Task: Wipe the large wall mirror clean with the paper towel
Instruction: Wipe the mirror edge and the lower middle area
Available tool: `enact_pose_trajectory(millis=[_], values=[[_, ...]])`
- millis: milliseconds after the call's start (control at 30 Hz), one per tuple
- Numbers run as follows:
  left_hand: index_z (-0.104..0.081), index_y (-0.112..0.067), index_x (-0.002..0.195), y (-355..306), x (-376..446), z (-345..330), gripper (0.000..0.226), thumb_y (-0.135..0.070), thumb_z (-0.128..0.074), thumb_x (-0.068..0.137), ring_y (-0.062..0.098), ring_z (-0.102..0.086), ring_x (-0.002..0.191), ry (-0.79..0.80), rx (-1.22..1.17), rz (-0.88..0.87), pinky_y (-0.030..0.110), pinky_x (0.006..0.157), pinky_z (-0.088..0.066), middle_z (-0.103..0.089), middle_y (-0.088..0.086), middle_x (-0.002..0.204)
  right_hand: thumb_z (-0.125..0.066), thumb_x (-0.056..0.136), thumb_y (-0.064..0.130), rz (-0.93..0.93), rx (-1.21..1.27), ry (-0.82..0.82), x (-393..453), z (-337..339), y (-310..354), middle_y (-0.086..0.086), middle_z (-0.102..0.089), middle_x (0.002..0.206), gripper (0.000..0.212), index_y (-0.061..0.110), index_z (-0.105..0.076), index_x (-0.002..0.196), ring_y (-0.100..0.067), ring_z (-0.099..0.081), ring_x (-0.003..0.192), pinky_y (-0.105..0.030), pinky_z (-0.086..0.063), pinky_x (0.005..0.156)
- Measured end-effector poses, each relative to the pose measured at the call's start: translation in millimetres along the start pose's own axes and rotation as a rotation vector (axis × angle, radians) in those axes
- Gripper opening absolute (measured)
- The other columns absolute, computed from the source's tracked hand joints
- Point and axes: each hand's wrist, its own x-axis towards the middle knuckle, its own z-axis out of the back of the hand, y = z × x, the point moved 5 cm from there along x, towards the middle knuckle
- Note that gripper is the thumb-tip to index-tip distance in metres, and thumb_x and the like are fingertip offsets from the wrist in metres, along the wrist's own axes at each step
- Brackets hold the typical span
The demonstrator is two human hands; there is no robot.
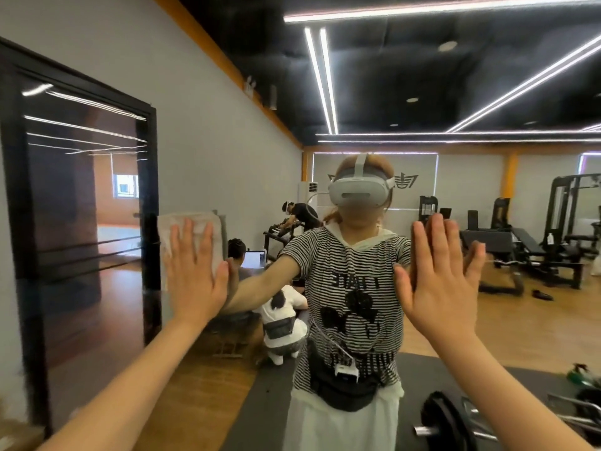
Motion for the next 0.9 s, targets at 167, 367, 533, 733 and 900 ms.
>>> enact_pose_trajectory(millis=[167, 367, 533, 733, 900], values=[[-0.014, -0.009, 0.154, 25.7, 8.0, 8.7, 0.068, -0.043, -0.016, 0.095, 0.033, -0.005, 0.149, -0.05, -0.065, 0.228, 0.05, 0.119, -0.002, -0.01, 0.017, 0.161, -0.033, 0.094, 0.046, 0.007, -0.014, 0.005, 1.2, 0.2, -0.8, -0.011, -0.018, 0.159, 0.067, 0.013, -0.024, 0.151, -0.016, 0.006, 0.149, -0.049, 0.007, 0.118], [-0.009, -0.006, 0.155, 29.1, 10.4, 10.5, 0.07, -0.041, -0.013, 0.094, 0.035, -0.001, 0.149, -0.07, -0.055, 0.484, 0.056, 0.119, -0.002, -0.005, 0.02, 0.161, -0.03, 0.096, 0.045, 0.002, -0.02, -0.004, -0.9, -0.1, 0.2, -0.008, -0.013, 0.16, 0.066, 0.014, -0.016, 0.152, -0.017, 0.008, 0.149, -0.05, 0.008, 0.118], [-0.003, -0.006, 0.154, -40.4, -1.2, 4.8, 0.068, -0.039, -0.014, 0.095, 0.033, 0.004, 0.148, -0.035, -0.025, 0.295, 0.047, 0.117, 0.009, -0.001, 0.019, 0.161, -0.03, 0.096, 0.045, -0.001, -0.018, 0.004, -0.9, 0.3, 1.0, -0.011, -0.015, 0.16, 0.066, 0.013, -0.018, 0.152, -0.017, 0.008, 0.149, -0.051, 0.007, 0.118], [-0.01, -0.008, 0.153, -46.1, -2.7, -4.3, 0.071, -0.037, -0.03, 0.091, 0.02, 0.014, 0.148, 0.012, 0.075, -0.154, 0.038, 0.118, 0.011, -0.01, 0.02, 0.159, -0.034, 0.095, 0.044, 0.012, -0.025, -0.009, 0.3, 1.9, 0.4, -0.015, -0.024, 0.157, 0.065, 0.01, -0.029, 0.15, -0.028, -0.015, 0.147, -0.049, 0.006, 0.118], [-0.009, -0.004, 0.154, 6.3, 16.2, 10.8, 0.068, -0.035, -0.022, 0.095, 0.033, 0.0, 0.149, -0.055, -0.073, 0.311, 0.053, 0.119, -0.002, -0.004, 0.02, 0.161, -0.034, 0.095, 0.044, 0.009, -0.029, -0.017, 0.5, 2.9, 1.7, -0.014, -0.024, 0.157, 0.065, 0.01, -0.028, 0.15, -0.028, -0.015, 0.146, -0.049, 0.006, 0.118]])
